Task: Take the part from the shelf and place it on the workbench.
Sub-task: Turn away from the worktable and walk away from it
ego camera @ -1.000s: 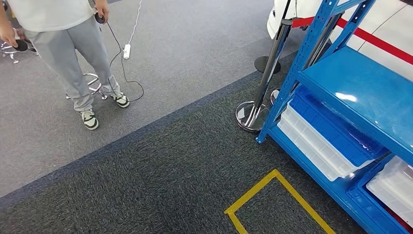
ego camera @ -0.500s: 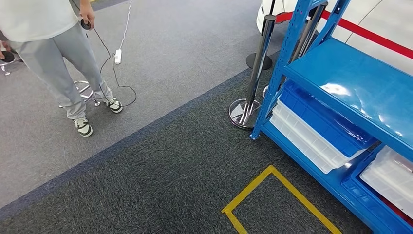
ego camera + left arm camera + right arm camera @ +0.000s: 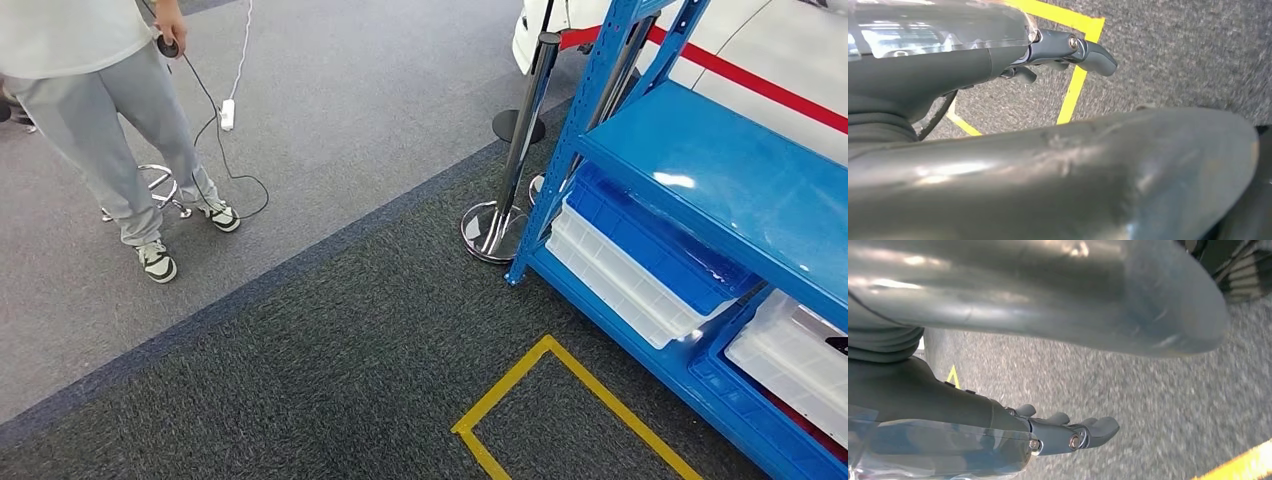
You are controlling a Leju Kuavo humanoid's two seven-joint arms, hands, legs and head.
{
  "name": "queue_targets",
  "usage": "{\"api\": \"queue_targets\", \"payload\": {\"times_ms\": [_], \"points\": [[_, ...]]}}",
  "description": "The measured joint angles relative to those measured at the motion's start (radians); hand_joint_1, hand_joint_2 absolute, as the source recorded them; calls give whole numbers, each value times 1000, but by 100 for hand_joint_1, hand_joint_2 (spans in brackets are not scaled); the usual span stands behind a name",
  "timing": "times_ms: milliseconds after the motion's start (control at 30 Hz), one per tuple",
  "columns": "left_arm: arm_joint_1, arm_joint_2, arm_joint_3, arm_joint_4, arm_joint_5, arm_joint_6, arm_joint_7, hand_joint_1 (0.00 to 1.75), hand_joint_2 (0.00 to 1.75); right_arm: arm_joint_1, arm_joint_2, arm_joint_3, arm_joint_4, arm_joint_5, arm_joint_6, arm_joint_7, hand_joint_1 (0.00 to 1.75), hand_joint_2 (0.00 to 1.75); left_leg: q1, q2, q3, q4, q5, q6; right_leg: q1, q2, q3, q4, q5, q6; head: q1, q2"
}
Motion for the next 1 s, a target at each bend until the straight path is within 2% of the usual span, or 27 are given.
{"api": "queue_targets", "payload": {"times_ms": [33, 67, 100, 133, 200, 267, 333, 400, 467, 533, 567, 600, 633, 700, 733, 767, 833, 900, 967, 1000], "points": [[1, 0, 0, 0, 0, 0, 0, 0, 0, 0, 0, 0, 0, 0, 2, -1, 0, 0, -1, 4, -2, 1, 0, 1, -1, -2, -31, 66, -29, 2, 1, 0], [1, 0, 0, 0, 0, 0, 0, 0, 0, 1, 0, -1, 0, 0, 3, -1, 0, 0, -2, 8, -3, 1, 0, 0, -1, -4, -52, 114, -43, 5, 1, 0], [1, 0, 0, 0, 0, 0, 0, 0, 0, 1, -1, -1, 0, 0, 4, -1, 0, 0, -3, 11, -3, 2, 0, 0, -1, -6, -54, 121, -34, 6, 1, 0], [1, 0, 0, 0, 0, 0, 0, 0, 0, 2, -1, -2, 0, 0, 4, -1, 0, 0, -3, 14, -1, 3, -2, -1, -1, -9, -37, 89, -8, 6, 1, 0], [0, 0, 0, 0, 0, 0, 1, 0, 0, 3, -3, -4, 0, 0, 4, -1, 0, 0, -4, 18, 3, 6, -6, -8, 0, -24, 36, -53, 59, 1, 1, 0], [0, 0, -1, 0, 0, 0, 0, 0, 0, 1, -4, -5, 0, 0, 4, -1, 0, 0, -8, 22, 4, 11, -13, -17, 4, -34, 82, -150, 89, -8, 0, 0], [-2, 0, -3, 0, 0, 2, -2, 0, 0, 1, -5, -6, 0, 1, 4, -1, 0, 0, -9, 27, 5, 13, -16, -27, 7, -30, 83, -162, 89, -18, 0, 0], [-3, 0, -7, 0, 0, 5, -3, 0, 0, 1, -5, -6, 0, 2, 4, -1, 0, 0, -7, 23, 1, 26, -28, -39, 5, -25, 84, -166, 92, -30, -1, 0], [-2, 0, -12, 0, 0, 5, -4, 0, 0, 0, -7, -7, 0, 4, 5, -2, 0, 0, -3, 10, -30, 100, -77, -50, 1, -21, 84, -169, 95, -41, -2, 0], [0, 1, -15, 0, 0, 5, -4, 0, 0, 0, -10, -8, 0, 6, 5, -3, 0, 0, 1, 3, -92, 237, -144, -58, 2, -15, 82, -168, 95, -45, -4, 0], [0, 1, -16, 0, 0, 5, -4, 0, 0, 0, -11, -9, 0, 8, 5, -5, 0, 0, 2, 2, -118, 291, -161, -59, 2, -11, 81, -168, 95, -45, -4, 0], [0, 1, -16, 0, 0, 5, -4, 0, 0, 0, -12, -10, 0, 10, 5, -6, 0, 0, 3, 2, -130, 312, -157, -60, 3, -6, 82, -168, 95, -45, -4, 0], [0, 2, -16, 0, 0, 5, -3, 0, 0, 0, -13, -11, 0, 12, 5, -9, 0, 0, 3, 2, -120, 289, -133, -59, 3, -1, 83, -167, 95, -45, -4, 0], [0, 4, -16, 0, 0, 5, -2, 0, 0, -1, -13, -13, 0, 15, 5, -13, 0, 0, 3, -7, -60, 152, -56, -51, 2, 10, 86, -166, 94, -43, -4, 0], [0, 5, -16, 0, 0, 4, -1, 0, 0, -2, -13, -14, 0, 16, 5, -14, 0, 0, 1, -14, -30, 85, -29, -46, 4, 14, 87, -165, 94, -40, -4, 0], [0, 6, -16, 0, 0, 4, 0, 0, 0, -3, -13, -14, 0, 17, 5, -15, 0, 0, 0, -21, -12, 40, -15, -42, 4, 18, 86, -164, 94, -35, -4, 0], [-1, 7, -16, 0, 1, 3, 4, 0, 0, -3, -12, -15, 0, 18, 4, -15, 0, 0, -5, -26, -6, 18, -14, -35, 4, 23, 82, -163, 96, -23, -3, 0], [-1, 8, -16, 0, 2, 3, 8, 0, 0, -2, -12, -16, 0, 19, 3, -13, 0, 0, -2, -20, -4, 10, -5, -23, 3, 21, 79, -160, 93, -11, -3, 0], [-1, 9, -16, 0, 2, 3, 10, 0, 0, -2, -13, -19, 0, 20, 0, -10, 0, 0, 2, -11, -3, 0, 4, -9, 2, 9, 53, -101, 51, -5, 0, 0], [0, 9, -16, 0, 2, 2, 10, 0, 0, -3, -14, -20, 0, 20, -1, -8, 0, 0, 1, -7, -5, -2, 6, -5, 0, 2, 25, -42, 16, -3, 1, 0]]}}
